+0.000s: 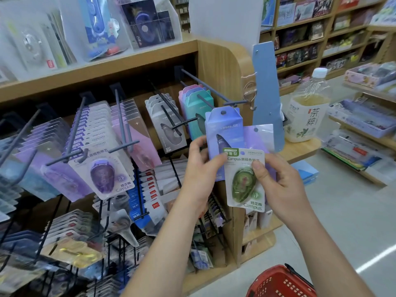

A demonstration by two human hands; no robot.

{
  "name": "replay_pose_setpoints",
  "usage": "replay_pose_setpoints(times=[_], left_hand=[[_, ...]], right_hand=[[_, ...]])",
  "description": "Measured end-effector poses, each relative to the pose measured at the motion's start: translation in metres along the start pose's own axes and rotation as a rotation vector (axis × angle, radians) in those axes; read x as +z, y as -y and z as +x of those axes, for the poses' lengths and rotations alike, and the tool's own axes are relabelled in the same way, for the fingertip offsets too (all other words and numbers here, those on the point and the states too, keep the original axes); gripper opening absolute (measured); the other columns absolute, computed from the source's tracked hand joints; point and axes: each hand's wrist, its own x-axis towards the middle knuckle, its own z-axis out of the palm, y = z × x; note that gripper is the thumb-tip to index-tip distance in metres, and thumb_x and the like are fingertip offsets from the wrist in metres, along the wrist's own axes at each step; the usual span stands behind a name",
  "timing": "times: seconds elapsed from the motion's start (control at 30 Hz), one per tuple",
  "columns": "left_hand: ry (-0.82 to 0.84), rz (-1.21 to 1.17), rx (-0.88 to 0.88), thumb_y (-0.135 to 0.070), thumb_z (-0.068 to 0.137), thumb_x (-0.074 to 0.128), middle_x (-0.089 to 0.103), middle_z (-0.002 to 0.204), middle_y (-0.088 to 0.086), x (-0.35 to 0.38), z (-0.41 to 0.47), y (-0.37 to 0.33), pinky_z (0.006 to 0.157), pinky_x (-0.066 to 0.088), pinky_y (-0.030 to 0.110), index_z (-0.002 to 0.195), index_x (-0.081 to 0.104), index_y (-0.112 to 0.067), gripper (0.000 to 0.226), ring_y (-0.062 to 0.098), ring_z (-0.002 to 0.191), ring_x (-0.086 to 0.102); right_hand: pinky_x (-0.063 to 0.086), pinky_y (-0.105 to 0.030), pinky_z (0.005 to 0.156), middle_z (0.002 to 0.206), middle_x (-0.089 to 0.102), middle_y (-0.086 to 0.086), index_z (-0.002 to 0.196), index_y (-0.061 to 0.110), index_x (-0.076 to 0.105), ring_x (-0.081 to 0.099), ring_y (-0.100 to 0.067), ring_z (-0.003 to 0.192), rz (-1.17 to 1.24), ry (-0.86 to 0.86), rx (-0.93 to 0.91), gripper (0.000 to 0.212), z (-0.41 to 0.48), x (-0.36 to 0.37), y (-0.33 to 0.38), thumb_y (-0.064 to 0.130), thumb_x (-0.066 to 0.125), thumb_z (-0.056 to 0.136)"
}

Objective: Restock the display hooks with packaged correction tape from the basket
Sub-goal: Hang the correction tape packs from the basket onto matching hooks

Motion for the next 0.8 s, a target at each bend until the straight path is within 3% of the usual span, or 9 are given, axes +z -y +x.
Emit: replay_pose_setpoints(times=[0.1, 0.2, 0.33, 0.4, 0.47, 0.57, 0.67, 0.73, 0.8], left_hand=[[-0.201, 0.109, 0.036, -0.012, 0.093, 0.067, 0.073, 0.097, 0.003, -0.01, -0.005, 0.012, 0.075, 0.058, 0.035, 0.11, 0.057, -0.018, 0.02, 0.017, 0.083, 0.071], [-0.325, 0.219, 0.097, -0.022, 0.091, 0.071, 0.074, 0.087, 0.0, -0.01, 0.011, 0.012, 0.064, 0.054, 0.027, 0.107, 0.062, -0.015, 0.02, 0.011, 0.073, 0.068], [-0.473, 0.306, 0.082, -0.03, 0.088, 0.074, 0.071, 0.101, 0.007, -0.009, 0.048, 0.012, 0.079, 0.054, 0.033, 0.116, 0.063, -0.012, 0.036, 0.016, 0.083, 0.065], [-0.491, 0.387, 0.05, -0.034, 0.087, 0.073, 0.071, 0.104, 0.006, -0.01, 0.062, 0.011, 0.084, 0.054, 0.034, 0.117, 0.064, -0.011, 0.039, 0.018, 0.088, 0.065], [-0.468, 0.476, 0.008, -0.038, 0.087, 0.073, 0.07, 0.106, 0.004, -0.013, 0.069, 0.011, 0.082, 0.05, 0.031, 0.118, 0.065, -0.011, 0.042, 0.019, 0.092, 0.064], [-0.404, 0.482, -0.026, -0.039, 0.087, 0.072, 0.066, 0.111, -0.001, -0.017, 0.053, 0.009, 0.087, 0.049, 0.029, 0.123, 0.061, -0.013, 0.046, 0.015, 0.099, 0.062], [-0.315, 0.26, 0.031, -0.036, 0.096, 0.061, 0.069, 0.108, -0.003, -0.019, 0.005, 0.001, 0.089, 0.054, 0.03, 0.112, 0.066, -0.019, 0.024, 0.012, 0.1, 0.065], [-0.143, 0.105, 0.022, -0.038, 0.095, 0.056, 0.074, 0.103, 0.004, -0.017, -0.027, -0.008, 0.076, 0.058, 0.028, 0.11, 0.069, -0.014, 0.032, 0.014, 0.09, 0.069], [-0.038, 0.081, 0.015, -0.035, 0.083, 0.063, 0.076, 0.101, 0.005, -0.017, -0.045, -0.011, 0.072, 0.059, 0.028, 0.109, 0.069, -0.011, 0.035, 0.017, 0.088, 0.072]], right_hand=[[0.05, -0.025, 0.086, 0.1, 0.069, 0.01, 0.1, 0.053, 0.07, 0.063, -0.01, 0.101, 0.013, -0.028, 0.011, 0.019, -0.001, 0.002, 0.001, 0.04, 0.057, 0.092], [0.054, -0.042, 0.088, 0.103, 0.07, 0.006, 0.104, 0.047, 0.071, 0.065, -0.017, 0.101, 0.067, -0.049, 0.04, 0.022, -0.005, 0.004, 0.003, 0.052, 0.056, 0.089], [0.055, -0.059, 0.086, 0.106, 0.073, -0.002, 0.104, 0.044, 0.073, 0.068, -0.03, 0.103, 0.199, -0.045, 0.103, 0.03, -0.011, 0.01, 0.006, 0.064, 0.062, 0.084], [0.058, -0.057, 0.08, 0.101, 0.075, -0.004, 0.098, 0.039, 0.076, 0.071, -0.029, 0.095, 0.297, -0.061, 0.158, 0.022, -0.012, 0.014, 0.01, 0.054, 0.066, 0.086], [0.061, -0.046, 0.068, 0.092, 0.076, -0.002, 0.089, 0.037, 0.078, 0.073, -0.022, 0.083, 0.367, -0.082, 0.211, 0.014, -0.011, 0.017, 0.013, 0.037, 0.065, 0.085], [0.059, -0.032, 0.06, 0.082, 0.077, 0.003, 0.083, 0.034, 0.08, 0.072, -0.012, 0.074, 0.412, -0.105, 0.234, 0.016, -0.011, 0.018, 0.019, 0.03, 0.064, 0.082], [0.06, -0.035, 0.062, 0.084, 0.078, 0.0, 0.081, 0.027, 0.08, 0.073, -0.016, 0.075, 0.436, -0.079, 0.26, 0.013, -0.01, 0.017, 0.021, 0.03, 0.067, 0.079], [0.057, -0.027, 0.057, 0.08, 0.077, 0.001, 0.079, 0.022, 0.078, 0.072, -0.012, 0.07, 0.427, -0.05, 0.254, 0.011, -0.01, 0.018, 0.023, 0.027, 0.068, 0.078], [0.057, -0.025, 0.058, 0.079, 0.077, 0.0, 0.08, 0.02, 0.077, 0.072, -0.012, 0.068, 0.409, 0.03, 0.243, 0.011, -0.01, 0.022, 0.026, 0.026, 0.068, 0.078]])
